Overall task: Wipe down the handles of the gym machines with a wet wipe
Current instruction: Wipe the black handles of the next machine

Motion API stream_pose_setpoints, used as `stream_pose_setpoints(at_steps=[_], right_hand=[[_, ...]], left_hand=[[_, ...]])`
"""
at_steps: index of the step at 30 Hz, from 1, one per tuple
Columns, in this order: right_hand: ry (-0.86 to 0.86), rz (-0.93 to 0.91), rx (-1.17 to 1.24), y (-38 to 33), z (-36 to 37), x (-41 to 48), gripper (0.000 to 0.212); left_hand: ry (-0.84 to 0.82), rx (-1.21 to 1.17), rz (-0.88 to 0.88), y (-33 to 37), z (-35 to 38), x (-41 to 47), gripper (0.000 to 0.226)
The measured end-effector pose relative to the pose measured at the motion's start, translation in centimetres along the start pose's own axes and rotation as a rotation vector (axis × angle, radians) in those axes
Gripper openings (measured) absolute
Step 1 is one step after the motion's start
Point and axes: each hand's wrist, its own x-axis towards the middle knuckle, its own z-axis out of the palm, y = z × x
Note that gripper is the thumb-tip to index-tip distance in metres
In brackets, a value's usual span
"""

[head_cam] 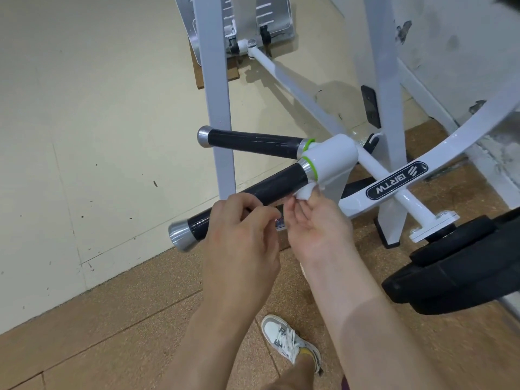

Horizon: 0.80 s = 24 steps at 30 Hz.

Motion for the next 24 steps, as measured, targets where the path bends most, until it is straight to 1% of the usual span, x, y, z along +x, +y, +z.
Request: stream_pose_setpoints(at_steps=[3,6,8,11,12,14,15,17,19,21,23,24], right_hand=[[-0.02,-0.098,-0.016,-0.4,-1.2,-1.2,0.008],[0.01,-0.16,-0.024,-0.4,-1.6,-2.0,0.008],[0.033,-0.142,-0.005,-0.1,-0.6,-1.5,0.008],[0.047,-0.108,0.023,0.6,0.6,-1.3,0.022],[0.061,-0.13,0.001,0.6,0.6,-1.5,0.023],[0.066,-0.225,-0.092,0.3,0.1,-2.3,0.012],[0.064,-0.295,-0.147,-0.1,-0.3,-2.7,0.007],[0.079,-0.468,-0.273,-1.2,-1.1,-2.8,0.007],[0.099,-0.585,-0.408,-1.8,-1.2,-2.4,0.005],[0.125,-0.588,-0.481,-1.1,-1.2,-1.5,0.009],[0.132,-0.581,-0.478,0.4,-0.6,-0.9,0.012],[0.149,-0.609,-0.491,1.1,-0.4,-0.7,0.013]], left_hand=[[-0.001,-0.033,0.033,-0.2,-0.1,0.0,0.014],[0.0,-0.076,0.032,-0.7,-0.5,-0.2,0.014],[0.012,-0.07,0.019,-0.8,-0.7,-0.3,0.015],[0.004,-0.05,0.012,-0.5,-0.8,-0.2,0.015],[-0.01,-0.064,0.02,-0.4,-0.8,-0.1,0.015],[-0.072,-0.158,0.021,-0.3,-1.1,0.3,0.016],[-0.114,-0.219,0.01,-0.2,-1.3,0.5,0.015],[-0.175,-0.301,-0.007,-0.1,-1.7,0.8,0.009],[-0.169,-0.295,-0.026,0.0,-1.9,1.0,0.009],[-0.153,-0.252,-0.049,0.2,-1.8,1.1,0.014],[-0.145,-0.234,-0.067,0.4,-1.7,1.4,0.02],[-0.147,-0.238,-0.073,0.4,-1.5,1.5,0.021]])
